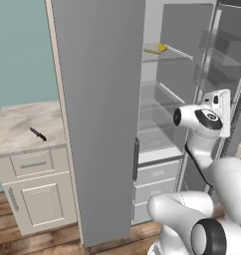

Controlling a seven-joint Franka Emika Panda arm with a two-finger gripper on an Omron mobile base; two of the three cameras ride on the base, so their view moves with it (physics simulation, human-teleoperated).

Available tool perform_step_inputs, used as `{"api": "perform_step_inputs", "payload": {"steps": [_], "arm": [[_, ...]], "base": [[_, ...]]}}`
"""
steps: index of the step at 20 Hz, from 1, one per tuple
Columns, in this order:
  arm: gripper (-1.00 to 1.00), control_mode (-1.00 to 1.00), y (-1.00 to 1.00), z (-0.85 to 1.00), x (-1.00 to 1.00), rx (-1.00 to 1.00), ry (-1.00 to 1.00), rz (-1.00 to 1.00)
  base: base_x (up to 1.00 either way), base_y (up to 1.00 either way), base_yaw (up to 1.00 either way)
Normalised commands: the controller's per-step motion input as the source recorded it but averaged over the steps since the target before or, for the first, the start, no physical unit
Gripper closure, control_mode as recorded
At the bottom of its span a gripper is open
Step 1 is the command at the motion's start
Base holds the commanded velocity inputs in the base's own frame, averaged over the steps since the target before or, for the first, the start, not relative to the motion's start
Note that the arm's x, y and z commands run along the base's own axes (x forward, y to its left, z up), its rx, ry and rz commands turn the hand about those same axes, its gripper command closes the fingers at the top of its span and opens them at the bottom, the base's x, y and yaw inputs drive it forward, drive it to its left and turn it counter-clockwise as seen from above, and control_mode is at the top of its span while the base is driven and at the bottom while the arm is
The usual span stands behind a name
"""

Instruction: Retrieve the butter from the fridge and place it on a plate on the dining table. Then retrieve the butter knife by the fridge and place it near the plate.

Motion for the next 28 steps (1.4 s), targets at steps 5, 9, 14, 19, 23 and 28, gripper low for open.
{"api": "perform_step_inputs", "payload": {"steps": [5,9,14,19,23,28], "arm": [[-1.00,-1.00,-0.98,0.00,-0.47,0.04,0.01,0.00],[-1.00,-1.00,-0.18,0.00,-0.26,0.00,0.00,-0.01],[-1.00,-1.00,0.41,0.00,-0.02,0.07,0.01,-0.03],[-1.00,-1.00,0.55,0.00,0.08,0.32,-0.18,-0.07],[-1.00,-1.00,0.53,0.00,0.09,0.61,-0.31,-0.12],[-1.00,-1.00,0.62,-0.01,0.32,0.70,-0.33,-0.16]], "base": [[0.00,0.00,0.00],[0.00,0.00,0.00],[0.00,0.00,0.00],[0.00,0.00,0.00],[0.00,0.00,0.00],[0.00,0.00,0.00]]}}
